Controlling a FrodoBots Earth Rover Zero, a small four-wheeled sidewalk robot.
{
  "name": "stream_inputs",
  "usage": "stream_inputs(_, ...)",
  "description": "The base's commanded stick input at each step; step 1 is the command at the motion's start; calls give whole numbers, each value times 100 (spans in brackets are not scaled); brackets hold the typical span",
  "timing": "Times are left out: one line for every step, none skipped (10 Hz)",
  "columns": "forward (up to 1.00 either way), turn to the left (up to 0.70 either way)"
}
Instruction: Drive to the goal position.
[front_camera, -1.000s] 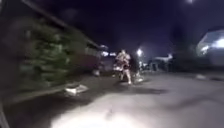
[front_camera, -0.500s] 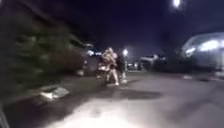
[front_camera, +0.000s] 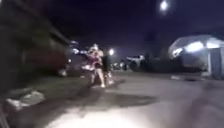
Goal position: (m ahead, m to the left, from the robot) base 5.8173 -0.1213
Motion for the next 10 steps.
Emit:
stream_inputs(85, -3)
stream_inputs(85, 5)
stream_inputs(85, 5)
stream_inputs(85, 5)
stream_inputs(85, 5)
stream_inputs(85, 5)
stream_inputs(85, 5)
stream_inputs(85, 5)
stream_inputs(85, 5)
stream_inputs(85, 5)
